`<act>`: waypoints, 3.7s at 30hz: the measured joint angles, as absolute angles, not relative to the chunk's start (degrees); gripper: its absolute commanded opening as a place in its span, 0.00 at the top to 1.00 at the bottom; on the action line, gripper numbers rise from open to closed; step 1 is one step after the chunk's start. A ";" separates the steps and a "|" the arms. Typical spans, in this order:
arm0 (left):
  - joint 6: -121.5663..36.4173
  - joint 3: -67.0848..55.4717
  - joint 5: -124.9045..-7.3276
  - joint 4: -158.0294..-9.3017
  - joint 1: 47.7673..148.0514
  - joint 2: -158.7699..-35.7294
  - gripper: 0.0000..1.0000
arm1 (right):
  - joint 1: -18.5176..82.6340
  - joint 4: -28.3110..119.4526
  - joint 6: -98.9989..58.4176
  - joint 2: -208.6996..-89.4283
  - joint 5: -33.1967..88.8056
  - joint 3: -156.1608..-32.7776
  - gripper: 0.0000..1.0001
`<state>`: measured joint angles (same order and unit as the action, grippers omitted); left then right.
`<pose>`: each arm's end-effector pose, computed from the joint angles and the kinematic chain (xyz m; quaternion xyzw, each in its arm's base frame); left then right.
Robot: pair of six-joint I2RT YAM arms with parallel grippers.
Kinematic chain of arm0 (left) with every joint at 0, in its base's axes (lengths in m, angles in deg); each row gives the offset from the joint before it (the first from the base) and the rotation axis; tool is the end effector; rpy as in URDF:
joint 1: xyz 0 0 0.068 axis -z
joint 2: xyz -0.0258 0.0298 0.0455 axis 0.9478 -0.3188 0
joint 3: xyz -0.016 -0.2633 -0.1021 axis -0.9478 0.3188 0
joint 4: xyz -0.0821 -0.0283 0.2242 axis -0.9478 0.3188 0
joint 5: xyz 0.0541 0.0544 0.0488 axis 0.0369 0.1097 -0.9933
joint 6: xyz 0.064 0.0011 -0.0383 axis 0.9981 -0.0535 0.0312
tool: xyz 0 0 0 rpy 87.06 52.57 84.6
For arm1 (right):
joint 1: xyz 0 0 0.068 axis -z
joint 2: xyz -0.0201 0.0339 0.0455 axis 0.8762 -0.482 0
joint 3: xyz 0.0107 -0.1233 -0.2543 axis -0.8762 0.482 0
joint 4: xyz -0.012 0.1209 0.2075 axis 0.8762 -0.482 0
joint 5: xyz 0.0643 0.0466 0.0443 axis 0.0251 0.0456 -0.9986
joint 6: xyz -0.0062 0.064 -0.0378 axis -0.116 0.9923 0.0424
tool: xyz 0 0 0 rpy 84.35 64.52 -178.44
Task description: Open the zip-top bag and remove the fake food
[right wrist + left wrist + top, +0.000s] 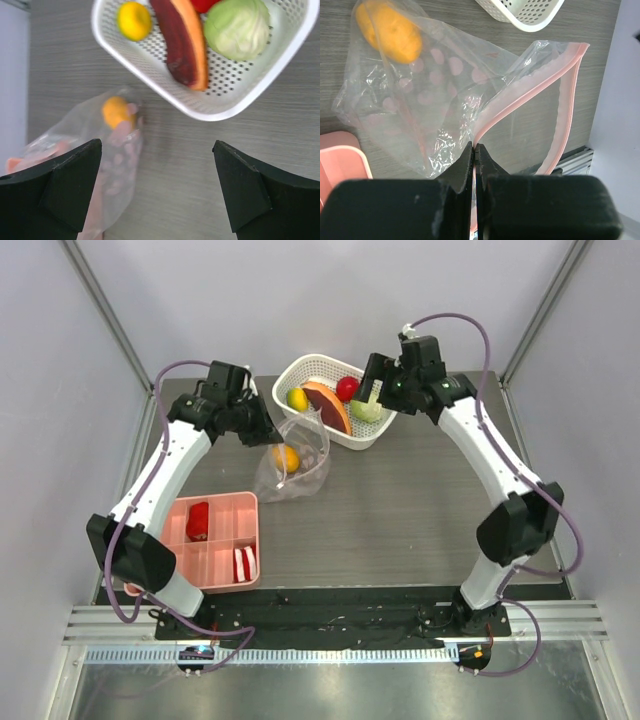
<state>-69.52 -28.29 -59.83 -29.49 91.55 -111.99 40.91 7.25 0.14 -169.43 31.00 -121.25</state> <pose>0.3031 -0.1279 0.3658 -0.1025 0.9202 -0.2788 0.2551 0.3768 0.1444 0.3622 0.0376 0.8973 0.2085 0.3873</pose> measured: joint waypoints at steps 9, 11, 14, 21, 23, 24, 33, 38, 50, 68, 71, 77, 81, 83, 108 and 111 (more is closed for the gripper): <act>-70.00 -28.16 -59.35 -31.21 91.99 -111.99 1.00 | 28.48 5.28 4.31 -160.78 26.87 -123.63 0.49; -70.24 -28.16 -59.35 -31.63 92.38 -112.01 1.00 | 24.69 4.89 5.12 -161.08 27.24 -123.63 0.61; -70.96 -28.16 -59.39 -31.87 93.12 -112.01 1.00 | 20.74 4.36 6.35 -162.02 27.39 -123.67 0.78; -71.73 -28.18 -59.44 -32.29 94.33 -112.01 1.00 | 19.60 0.41 10.85 -169.72 31.59 -129.09 0.89; -72.36 -28.18 -59.44 -32.74 94.59 -112.01 1.00 | 19.51 -0.64 12.66 -171.86 32.92 -130.16 0.91; -72.58 -28.18 -59.44 -32.96 94.70 -112.01 1.00 | 19.38 -1.16 13.69 -172.60 33.69 -130.19 0.91; -73.89 -28.92 -59.42 -33.64 96.10 -112.01 1.00 | 18.38 -2.39 18.70 -174.81 35.96 -127.89 0.92; -74.09 -30.12 -59.35 -34.30 97.30 -112.01 1.00 | 18.38 1.61 21.45 -175.49 36.35 -123.21 0.92; -73.93 -30.15 -59.85 -34.56 98.04 -111.99 1.00 | 19.67 1.96 28.62 -179.29 35.33 -125.55 0.90; -72.84 -29.38 -61.51 -35.89 99.29 -111.95 1.00 | 22.42 -3.50 41.01 -179.29 27.61 -128.52 0.86; -72.71 -29.38 -61.80 -35.87 99.44 -111.95 1.00 | 22.42 -3.22 43.18 -179.29 27.57 -127.65 0.86; -72.53 -29.38 -62.54 -35.94 100.25 -111.86 1.00 | 22.42 -2.28 45.08 -179.40 29.66 -125.60 0.85; -72.58 -29.36 -62.13 -35.91 100.69 -111.80 1.00 | 22.42 1.65 46.15 -179.68 30.63 -123.58 0.86; -72.58 -29.27 -61.49 -35.91 101.19 -111.80 1.00 | 22.29 2.75 46.80 -180.25 30.78 -123.54 0.86; -72.58 -26.04 -55.74 -37.66 96.38 -109.48 0.66 | 21.68 28.19 24.47 -181.13 27.17 -108.35 0.52; -72.71 -22.80 -55.53 -37.57 90.76 -107.01 0.66 | 22.51 29.94 23.44 -181.17 26.78 -106.78 0.52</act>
<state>-72.71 -22.80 -55.53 -37.57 90.76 -107.01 22.51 29.94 23.44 -181.17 26.78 -106.78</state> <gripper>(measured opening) 0.338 0.483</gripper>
